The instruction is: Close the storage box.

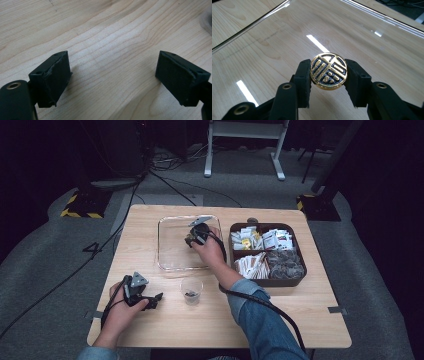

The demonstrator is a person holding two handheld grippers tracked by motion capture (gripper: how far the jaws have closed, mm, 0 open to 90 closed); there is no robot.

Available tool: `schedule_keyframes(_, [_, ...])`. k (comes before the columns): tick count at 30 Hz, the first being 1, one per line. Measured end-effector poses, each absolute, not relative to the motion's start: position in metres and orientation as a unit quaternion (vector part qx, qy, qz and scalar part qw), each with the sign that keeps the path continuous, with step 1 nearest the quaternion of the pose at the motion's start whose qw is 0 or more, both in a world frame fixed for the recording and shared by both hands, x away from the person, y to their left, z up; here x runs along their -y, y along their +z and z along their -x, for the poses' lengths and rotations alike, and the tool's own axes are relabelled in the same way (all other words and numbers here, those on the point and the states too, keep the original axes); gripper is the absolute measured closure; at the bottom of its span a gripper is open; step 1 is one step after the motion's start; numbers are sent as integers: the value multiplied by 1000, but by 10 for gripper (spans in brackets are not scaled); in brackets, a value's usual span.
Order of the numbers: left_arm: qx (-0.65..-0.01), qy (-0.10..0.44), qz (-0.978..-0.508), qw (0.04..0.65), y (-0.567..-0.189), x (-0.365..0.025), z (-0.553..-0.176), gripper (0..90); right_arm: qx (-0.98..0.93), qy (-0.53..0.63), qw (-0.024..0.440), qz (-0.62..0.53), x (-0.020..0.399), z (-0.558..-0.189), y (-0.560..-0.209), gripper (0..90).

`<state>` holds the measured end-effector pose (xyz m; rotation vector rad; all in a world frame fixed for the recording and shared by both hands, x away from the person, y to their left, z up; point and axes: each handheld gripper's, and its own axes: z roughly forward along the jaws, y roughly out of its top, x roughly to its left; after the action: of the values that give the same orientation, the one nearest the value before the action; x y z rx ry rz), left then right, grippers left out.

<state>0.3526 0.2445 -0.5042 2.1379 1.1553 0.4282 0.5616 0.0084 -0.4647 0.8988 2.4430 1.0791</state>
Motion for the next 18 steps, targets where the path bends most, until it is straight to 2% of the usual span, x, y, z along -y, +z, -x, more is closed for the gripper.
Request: schedule_keyframes(18, [-442, 164, -817, 331, -504, -244, -353, 128, -849, 403, 166, -300, 24, -549, -402, 586])
